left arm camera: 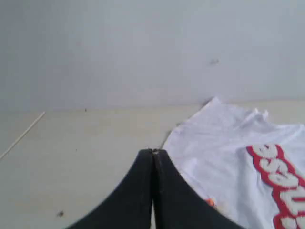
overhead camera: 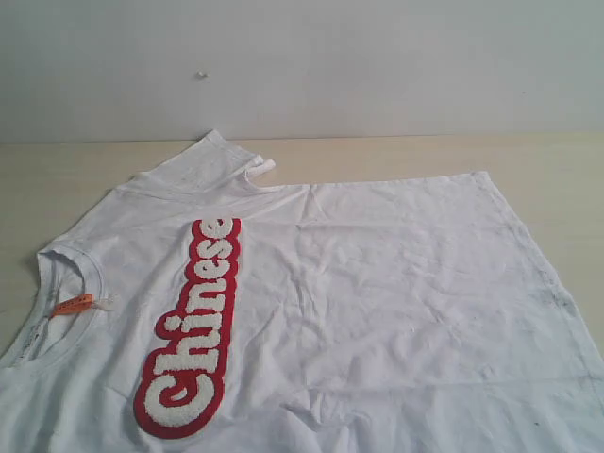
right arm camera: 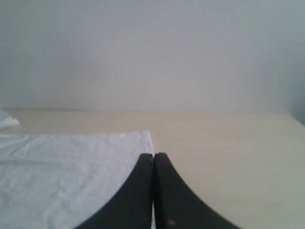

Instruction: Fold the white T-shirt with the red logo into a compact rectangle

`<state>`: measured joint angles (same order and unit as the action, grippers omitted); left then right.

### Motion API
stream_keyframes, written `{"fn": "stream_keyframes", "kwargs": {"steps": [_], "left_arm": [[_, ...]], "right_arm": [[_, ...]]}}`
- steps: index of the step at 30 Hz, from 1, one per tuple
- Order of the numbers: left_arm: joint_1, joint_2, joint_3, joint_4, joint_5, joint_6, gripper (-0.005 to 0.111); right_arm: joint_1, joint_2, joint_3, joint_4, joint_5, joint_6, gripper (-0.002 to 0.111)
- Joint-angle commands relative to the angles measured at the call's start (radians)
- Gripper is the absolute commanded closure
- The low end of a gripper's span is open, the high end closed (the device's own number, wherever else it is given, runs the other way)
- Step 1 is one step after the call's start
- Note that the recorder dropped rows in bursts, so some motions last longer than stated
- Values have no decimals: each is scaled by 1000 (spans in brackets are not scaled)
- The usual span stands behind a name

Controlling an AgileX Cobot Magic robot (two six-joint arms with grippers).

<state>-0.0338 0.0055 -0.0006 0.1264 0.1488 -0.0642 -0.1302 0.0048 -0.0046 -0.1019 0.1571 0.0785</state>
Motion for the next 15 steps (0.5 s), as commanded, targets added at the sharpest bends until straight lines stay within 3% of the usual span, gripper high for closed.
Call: {"fn": "stream_keyframes", "kwargs": {"steps": [1, 4, 9, 15], "left_arm": [[2, -5, 1, -17, -139, -30, 107], [2, -5, 1, -17, -307, -70, 107], [2, -5, 1, -17, -559, -303, 107], [2, -5, 1, -14, -752, -561, 107]], "right_arm": [[-3, -5, 5, -3, -166, 5, 108], [-3, -5, 5, -3, -302, 5, 108], [-3, -5, 5, -3, -628, 69, 108], [-3, -5, 5, -7, -896, 362, 108]]}}
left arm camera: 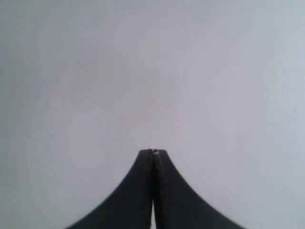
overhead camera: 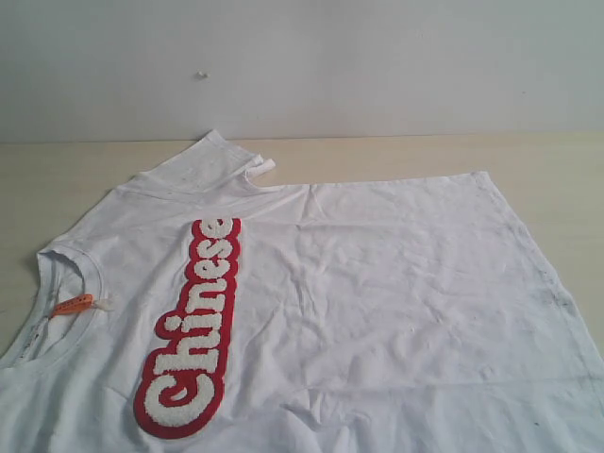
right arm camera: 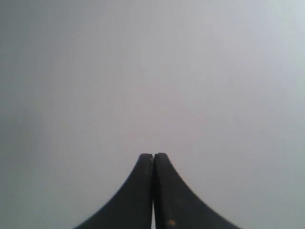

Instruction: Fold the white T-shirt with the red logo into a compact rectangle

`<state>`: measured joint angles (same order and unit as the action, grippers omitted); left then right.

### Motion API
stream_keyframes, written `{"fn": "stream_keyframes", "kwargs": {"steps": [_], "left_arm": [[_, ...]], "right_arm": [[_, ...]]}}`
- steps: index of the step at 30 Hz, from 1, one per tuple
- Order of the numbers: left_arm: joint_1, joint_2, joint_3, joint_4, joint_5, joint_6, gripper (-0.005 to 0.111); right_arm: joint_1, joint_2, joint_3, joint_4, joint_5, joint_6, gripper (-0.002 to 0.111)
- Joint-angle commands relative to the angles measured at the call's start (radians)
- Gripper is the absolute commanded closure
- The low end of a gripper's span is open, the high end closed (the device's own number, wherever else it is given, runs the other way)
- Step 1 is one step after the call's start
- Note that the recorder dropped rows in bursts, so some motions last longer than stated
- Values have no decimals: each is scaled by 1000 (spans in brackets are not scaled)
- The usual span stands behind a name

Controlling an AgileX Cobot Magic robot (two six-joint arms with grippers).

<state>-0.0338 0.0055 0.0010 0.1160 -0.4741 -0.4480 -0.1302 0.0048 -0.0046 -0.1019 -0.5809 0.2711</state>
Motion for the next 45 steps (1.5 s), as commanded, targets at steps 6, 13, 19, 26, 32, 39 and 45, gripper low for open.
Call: {"fn": "stream_keyframes", "kwargs": {"steps": [6, 13, 19, 26, 32, 39, 45], "left_arm": [[2, -5, -89, 101, -43, -361, 107], [2, 7, -351, 336, 310, -423, 107], [2, 129, -534, 428, 405, -419, 107], [2, 355, -707, 581, 610, -419, 107], [-13, 511, -724, 537, 715, -304, 107], [-138, 732, -724, 280, 898, 181, 107], [-181, 979, -724, 179, 980, 408, 107]], "right_arm": [[-3, -5, -128, -128, -5, 325, 108], [-3, -5, -346, -379, 300, 485, 108], [-3, 42, -491, -420, 460, 500, 108], [-3, 189, -644, -440, 679, 407, 108], [-3, 331, -700, -281, 856, 157, 108], [-3, 494, -732, 216, 975, -377, 108], [-3, 664, -760, 483, 1088, -717, 108]]}}
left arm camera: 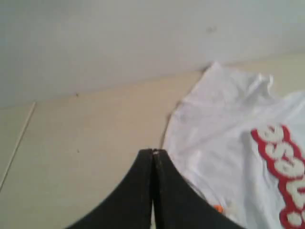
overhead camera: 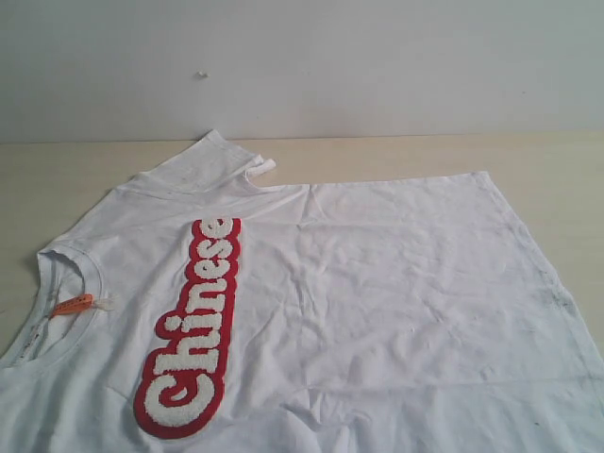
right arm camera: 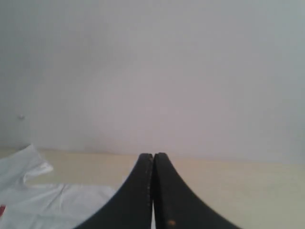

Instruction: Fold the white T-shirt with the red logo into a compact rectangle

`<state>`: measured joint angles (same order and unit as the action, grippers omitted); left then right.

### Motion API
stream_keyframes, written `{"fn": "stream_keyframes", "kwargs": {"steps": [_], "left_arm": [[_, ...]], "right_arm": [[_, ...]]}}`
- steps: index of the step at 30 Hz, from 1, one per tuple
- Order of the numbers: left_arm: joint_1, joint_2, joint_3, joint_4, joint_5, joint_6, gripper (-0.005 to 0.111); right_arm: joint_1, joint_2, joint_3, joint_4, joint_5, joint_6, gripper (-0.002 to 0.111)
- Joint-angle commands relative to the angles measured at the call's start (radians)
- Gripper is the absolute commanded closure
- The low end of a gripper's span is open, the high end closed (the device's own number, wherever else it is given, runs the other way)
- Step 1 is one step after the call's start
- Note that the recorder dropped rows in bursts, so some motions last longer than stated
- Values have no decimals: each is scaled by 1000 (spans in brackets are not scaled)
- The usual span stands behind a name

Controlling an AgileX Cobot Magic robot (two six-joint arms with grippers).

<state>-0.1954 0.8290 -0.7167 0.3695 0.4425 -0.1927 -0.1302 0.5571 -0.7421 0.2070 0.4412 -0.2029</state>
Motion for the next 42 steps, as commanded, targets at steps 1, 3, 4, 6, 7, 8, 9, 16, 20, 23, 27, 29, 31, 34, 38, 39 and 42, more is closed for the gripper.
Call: {"fn": "stream_keyframes", "kwargs": {"steps": [1, 3, 4, 6, 7, 8, 9, 16, 20, 23, 27, 29, 31, 34, 38, 39, 42], "left_arm": [[-19, 188, -7, -83, 71, 193, 107], [-19, 249, -7, -122, 94, 309, 107], [-19, 272, -7, -148, 113, 402, 107], [-19, 364, -21, -298, 261, 826, 107], [-19, 402, -32, -357, 364, 1012, 107], [-19, 453, -40, -364, 528, 1253, 107], [-19, 471, -40, -353, 575, 1337, 107], [-19, 508, -40, -289, 465, 1465, 71], [-19, 508, -40, -212, 342, 1467, 7], [-19, 508, -40, -207, 328, 1464, 2], [-19, 508, -40, -212, 323, 1463, 2], [-19, 508, -40, -202, 307, 1463, 2], [-19, 508, -40, -204, 305, 1463, 2], [-19, 509, -40, -252, 291, 1463, 2], [-19, 512, -40, -306, 262, 1475, 2], [-19, 511, -40, -298, 247, 1475, 2], [-12, 522, -40, -296, 210, 1485, 2]], "right_arm": [[-3, 135, -23, 205, 75, -282, 108], [-3, 173, -23, 270, 96, -356, 108], [-3, 190, -23, 290, 106, -375, 108], [-3, 229, -23, 346, 129, -429, 108], [-3, 237, -23, 359, 131, -434, 108], [-3, 243, -23, 370, 131, -443, 108], [-3, 245, -23, 372, 131, -443, 108], [-3, 245, -23, 493, 174, -533, 108], [-3, 245, -23, 496, 174, -536, 108], [-3, 245, -23, 496, 174, -536, 108], [-3, 245, -23, 496, 174, -536, 108], [-3, 245, -23, 496, 174, -536, 108], [-3, 245, -23, 496, 174, -536, 108], [-3, 245, -23, 496, 174, -536, 108], [-3, 245, -23, 496, 174, -536, 108], [-3, 245, -23, 496, 174, -536, 108], [-3, 245, -23, 496, 174, -536, 108]]}}
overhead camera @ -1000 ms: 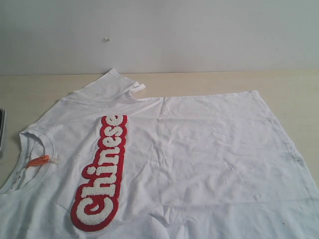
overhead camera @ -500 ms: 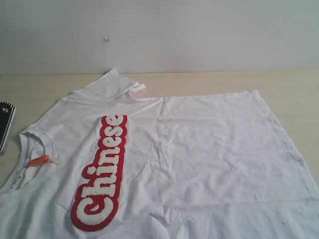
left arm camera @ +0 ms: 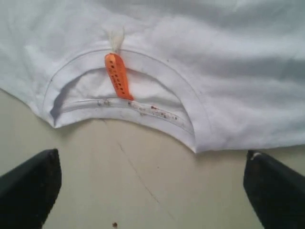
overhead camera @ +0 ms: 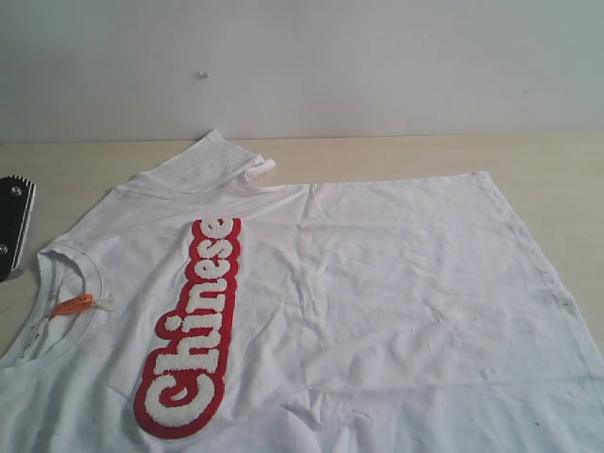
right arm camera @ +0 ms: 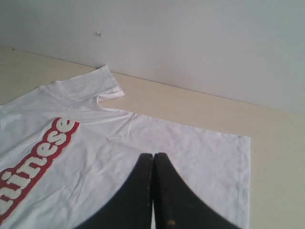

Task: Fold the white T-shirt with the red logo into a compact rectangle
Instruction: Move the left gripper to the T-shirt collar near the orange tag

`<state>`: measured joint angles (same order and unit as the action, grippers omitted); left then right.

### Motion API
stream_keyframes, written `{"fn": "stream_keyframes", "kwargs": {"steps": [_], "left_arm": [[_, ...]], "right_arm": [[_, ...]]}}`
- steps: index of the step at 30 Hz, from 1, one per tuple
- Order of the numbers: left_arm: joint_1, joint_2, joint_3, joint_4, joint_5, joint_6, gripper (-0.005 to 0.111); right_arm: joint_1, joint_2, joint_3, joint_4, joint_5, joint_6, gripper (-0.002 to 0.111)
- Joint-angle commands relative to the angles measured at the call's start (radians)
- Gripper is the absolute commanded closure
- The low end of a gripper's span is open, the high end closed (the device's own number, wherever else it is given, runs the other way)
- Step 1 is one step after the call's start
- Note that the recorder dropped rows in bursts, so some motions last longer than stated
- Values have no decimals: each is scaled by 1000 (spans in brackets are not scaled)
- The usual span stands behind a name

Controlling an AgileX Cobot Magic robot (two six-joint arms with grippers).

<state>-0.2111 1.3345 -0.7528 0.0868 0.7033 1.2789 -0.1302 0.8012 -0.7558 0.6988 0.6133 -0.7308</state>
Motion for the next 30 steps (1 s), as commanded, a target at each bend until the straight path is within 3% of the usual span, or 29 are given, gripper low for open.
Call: {"fn": "stream_keyframes", "kwargs": {"steps": [1, 6, 14, 23, 30], "left_arm": [[3, 27, -4, -13, -55, 26, 2], [3, 110, -53, -13, -40, 81, 2], [8, 310, -246, -15, 189, 204, 2], [159, 461, -309, -143, 151, 325, 2], [179, 529, -309, -200, 110, 411, 2]], "right_arm": [[-3, 1, -9, 4, 1, -8, 108], [-3, 1, -9, 4, 1, -8, 108], [-3, 1, -9, 6, 1, -8, 108], [-3, 1, -9, 8, 5, -8, 108], [-3, 1, -9, 8, 12, -8, 108]]}}
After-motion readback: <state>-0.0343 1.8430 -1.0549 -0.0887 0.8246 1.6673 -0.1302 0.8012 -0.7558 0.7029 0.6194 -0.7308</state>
